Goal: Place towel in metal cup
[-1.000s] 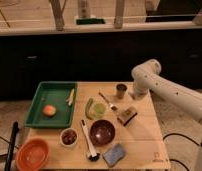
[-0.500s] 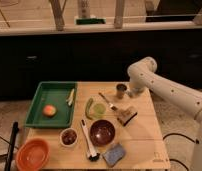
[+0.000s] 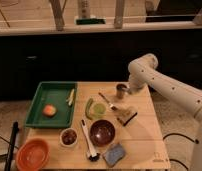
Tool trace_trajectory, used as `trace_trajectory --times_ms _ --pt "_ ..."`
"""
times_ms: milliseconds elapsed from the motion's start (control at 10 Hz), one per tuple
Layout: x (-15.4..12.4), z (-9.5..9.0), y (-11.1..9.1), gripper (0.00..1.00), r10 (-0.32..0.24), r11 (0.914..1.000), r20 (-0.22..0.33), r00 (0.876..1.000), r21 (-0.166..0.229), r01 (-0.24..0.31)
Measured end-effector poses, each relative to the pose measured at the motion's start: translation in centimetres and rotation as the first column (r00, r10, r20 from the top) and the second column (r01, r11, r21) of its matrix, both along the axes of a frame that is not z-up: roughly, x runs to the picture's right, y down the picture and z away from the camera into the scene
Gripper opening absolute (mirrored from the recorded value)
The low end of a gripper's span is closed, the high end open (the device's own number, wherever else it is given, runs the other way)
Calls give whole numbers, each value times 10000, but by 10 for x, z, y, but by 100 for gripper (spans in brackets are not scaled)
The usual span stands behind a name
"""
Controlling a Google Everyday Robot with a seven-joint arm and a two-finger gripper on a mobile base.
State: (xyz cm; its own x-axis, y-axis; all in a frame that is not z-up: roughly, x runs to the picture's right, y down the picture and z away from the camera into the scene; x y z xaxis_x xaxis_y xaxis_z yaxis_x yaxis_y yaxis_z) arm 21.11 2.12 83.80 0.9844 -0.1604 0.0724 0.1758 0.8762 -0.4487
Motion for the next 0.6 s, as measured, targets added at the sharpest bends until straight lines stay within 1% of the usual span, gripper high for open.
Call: trace_trajectory --times_ms 300,600 --pt "-6 0 -9 0 -292 9996 401 9988 -31 293" --pt "-15 3 -15 0 -889 9960 914 9918 -52 897"
